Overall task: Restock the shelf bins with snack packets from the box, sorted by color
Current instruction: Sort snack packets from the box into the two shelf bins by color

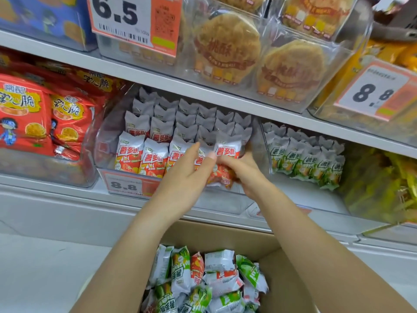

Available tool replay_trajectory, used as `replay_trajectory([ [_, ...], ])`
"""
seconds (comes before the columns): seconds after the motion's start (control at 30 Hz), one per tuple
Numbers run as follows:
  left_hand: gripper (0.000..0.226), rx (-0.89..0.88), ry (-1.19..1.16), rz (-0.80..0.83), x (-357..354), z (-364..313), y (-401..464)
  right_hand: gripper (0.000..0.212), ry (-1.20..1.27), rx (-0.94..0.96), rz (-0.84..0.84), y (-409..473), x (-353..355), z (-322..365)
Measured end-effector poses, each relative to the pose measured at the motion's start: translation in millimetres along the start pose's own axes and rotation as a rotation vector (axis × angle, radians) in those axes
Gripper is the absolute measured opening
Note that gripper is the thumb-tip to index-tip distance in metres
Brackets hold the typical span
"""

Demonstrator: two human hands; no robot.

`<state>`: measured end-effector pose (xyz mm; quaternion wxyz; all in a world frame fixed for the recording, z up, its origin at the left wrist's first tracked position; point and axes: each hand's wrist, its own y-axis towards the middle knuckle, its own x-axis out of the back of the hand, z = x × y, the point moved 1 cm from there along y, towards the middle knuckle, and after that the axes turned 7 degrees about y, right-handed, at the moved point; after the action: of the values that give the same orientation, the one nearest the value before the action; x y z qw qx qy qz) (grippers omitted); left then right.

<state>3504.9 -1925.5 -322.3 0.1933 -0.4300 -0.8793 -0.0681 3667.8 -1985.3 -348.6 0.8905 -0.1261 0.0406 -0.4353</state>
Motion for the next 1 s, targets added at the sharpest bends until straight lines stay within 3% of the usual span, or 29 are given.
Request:
replay_trajectory([
  [0.07, 0.065, -0.04, 0.074, -0.026, 2.1, 2.8, -1.8, 0.07, -0.032, -0.016, 0.027, 5.7, 0.4, -4.6],
  [0.27, 0.06, -0.078, 0.188, -0.033, 7.7, 4.3, -4.4, 0.076, -0.166, -0.072, 0.126, 9.9, 2.2, -7.6],
  [0.4, 0.06, -0.082, 0.309, -0.015, 8.2, 3.1, -9.0, 0.028, -0.298, -0.165, 0.066, 12.3, 7.2, -11.2],
  [0.43, 0.06, -0.085, 0.332, -0.01, 8.1, 2.9, -9.9, 0.026, -0.305, -0.192, 0.04, 12.4, 7.9, -11.4],
  [0.6, 0.06, -0.098, 0.388, -0.003, 8.0, 3.8, -10.4, 0.028, -0.268, -0.21, -0.022, 14.2, 6.6, -10.2],
  [0.77, 0.061, -0.102, 0.4, 0.003, 7.9, 4.3, -10.6, 0.064, -0.193, -0.151, -0.02, 18.3, 9.5, -16.2],
  [1.0, 0.06, -0.098, 0.421, 0.027, 4.8, 4.6, -10.5, 0.055, -0.188, -0.26, 0.004, 21.9, 6.7, -14.9],
])
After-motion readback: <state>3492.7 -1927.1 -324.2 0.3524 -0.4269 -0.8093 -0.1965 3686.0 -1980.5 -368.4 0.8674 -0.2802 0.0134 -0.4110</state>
